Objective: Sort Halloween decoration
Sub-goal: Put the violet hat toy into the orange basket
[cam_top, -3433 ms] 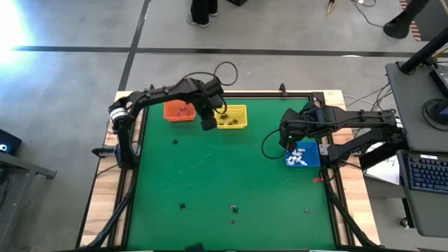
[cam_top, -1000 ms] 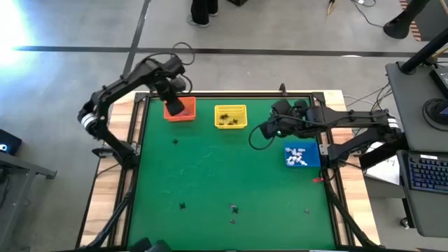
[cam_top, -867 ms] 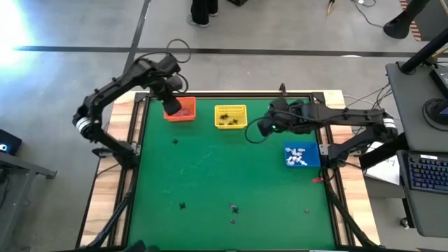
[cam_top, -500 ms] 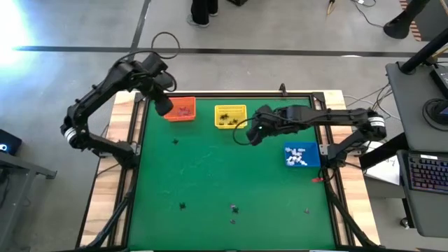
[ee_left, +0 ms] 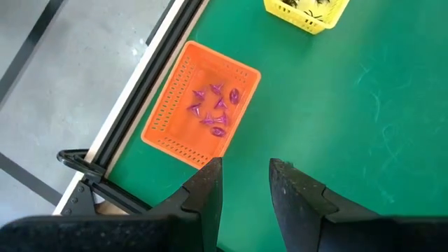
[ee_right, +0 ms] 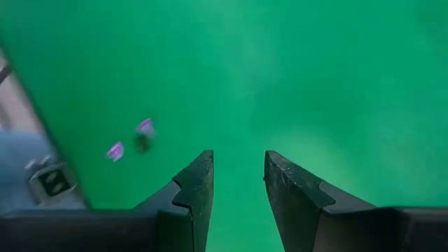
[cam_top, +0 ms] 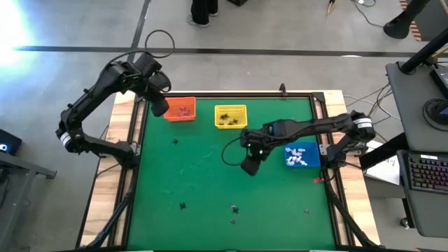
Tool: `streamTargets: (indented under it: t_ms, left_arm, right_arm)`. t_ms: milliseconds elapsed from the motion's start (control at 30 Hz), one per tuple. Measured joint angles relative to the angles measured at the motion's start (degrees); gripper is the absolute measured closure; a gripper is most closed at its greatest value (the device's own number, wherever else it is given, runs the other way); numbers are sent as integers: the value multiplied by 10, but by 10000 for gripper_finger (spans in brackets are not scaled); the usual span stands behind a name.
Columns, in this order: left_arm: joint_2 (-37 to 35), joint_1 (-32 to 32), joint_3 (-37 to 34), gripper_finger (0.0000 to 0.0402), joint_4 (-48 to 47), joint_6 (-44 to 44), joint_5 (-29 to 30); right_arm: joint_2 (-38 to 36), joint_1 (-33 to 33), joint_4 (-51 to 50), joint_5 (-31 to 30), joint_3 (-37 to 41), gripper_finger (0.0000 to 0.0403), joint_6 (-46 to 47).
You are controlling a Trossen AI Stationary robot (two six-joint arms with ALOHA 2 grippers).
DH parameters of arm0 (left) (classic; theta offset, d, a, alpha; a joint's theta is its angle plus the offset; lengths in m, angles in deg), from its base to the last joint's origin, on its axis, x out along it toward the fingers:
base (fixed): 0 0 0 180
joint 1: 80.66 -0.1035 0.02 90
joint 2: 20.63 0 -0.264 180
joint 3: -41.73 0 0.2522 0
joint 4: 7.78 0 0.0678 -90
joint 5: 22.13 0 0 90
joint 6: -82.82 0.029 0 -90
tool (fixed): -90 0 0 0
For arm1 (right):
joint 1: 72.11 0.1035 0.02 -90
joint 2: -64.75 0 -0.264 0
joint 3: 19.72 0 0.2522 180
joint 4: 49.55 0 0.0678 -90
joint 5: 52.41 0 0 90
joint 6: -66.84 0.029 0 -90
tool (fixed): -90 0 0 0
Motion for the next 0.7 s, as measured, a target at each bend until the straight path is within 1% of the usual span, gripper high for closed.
streamTargets:
  t_ms: [133, 233, 400, 500, 600, 700]
  left_arm:
    - [0, 0, 0, 301, -8, -1, -6]
    - [-1, 0, 0, 301, -29, -2, -21]
    - [-4, 3, 0, 301, -57, -11, -61]
    - [-11, 10, 0, 301, -59, -11, -89]
    - [-19, 19, 0, 301, -60, -23, -99]
    - [-29, 35, 0, 301, -62, -46, -99]
  right_arm:
    - [22, 11, 14, 56, 0, 284, -14]
    - [31, 19, 25, 70, 0, 284, -18]
    - [31, 44, 40, 71, -1, 284, -20]
    - [31, 66, 40, 67, -1, 284, -38]
    - [31, 90, 40, 48, -1, 284, -48]
    - [31, 112, 40, 16, -1, 284, -39]
